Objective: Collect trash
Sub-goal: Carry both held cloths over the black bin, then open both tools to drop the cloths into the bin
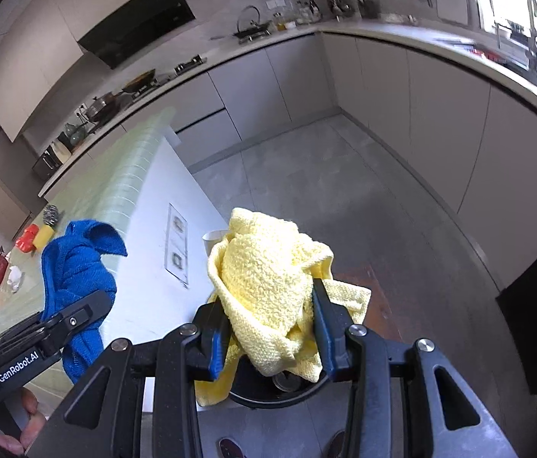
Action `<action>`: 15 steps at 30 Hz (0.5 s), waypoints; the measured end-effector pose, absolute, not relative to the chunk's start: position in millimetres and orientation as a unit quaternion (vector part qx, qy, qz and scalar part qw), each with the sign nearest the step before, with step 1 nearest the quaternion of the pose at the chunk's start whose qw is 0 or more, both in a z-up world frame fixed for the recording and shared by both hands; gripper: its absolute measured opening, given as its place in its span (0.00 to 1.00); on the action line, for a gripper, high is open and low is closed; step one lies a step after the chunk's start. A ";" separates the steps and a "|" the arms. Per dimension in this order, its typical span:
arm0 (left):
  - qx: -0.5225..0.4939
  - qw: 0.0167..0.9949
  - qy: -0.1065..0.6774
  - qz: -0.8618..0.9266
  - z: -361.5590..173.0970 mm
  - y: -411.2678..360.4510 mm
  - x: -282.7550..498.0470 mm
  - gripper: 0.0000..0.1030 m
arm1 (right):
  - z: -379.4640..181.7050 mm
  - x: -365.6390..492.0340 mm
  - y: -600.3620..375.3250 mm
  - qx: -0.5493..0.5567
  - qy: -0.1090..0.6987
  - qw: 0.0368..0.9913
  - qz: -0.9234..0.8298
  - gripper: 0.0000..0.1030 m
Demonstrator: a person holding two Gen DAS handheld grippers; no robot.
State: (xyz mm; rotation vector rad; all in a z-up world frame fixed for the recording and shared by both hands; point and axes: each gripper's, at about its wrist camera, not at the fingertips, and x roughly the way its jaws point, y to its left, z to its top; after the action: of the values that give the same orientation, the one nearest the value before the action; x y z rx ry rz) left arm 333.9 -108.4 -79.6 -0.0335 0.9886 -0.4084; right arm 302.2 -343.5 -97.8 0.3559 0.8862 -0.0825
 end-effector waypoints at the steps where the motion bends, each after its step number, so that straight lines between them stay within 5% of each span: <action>1: -0.013 0.858 0.475 -0.194 -83.0 -113.1 333.0 0.37 | -104.3 303.1 -346.3 0.172 0.432 0.885 -0.039 0.39; 15: 0.039 0.838 0.527 -0.137 -133.3 -146.6 347.4 0.40 | -174.3 354.7 -344.5 0.154 0.487 0.860 -0.009 0.40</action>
State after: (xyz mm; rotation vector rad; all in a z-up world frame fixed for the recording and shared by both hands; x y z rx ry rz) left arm 347.4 -146.6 -133.3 0.0829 1.1150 -0.2909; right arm 354.7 -344.5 -174.3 0.3229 1.0229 -0.0194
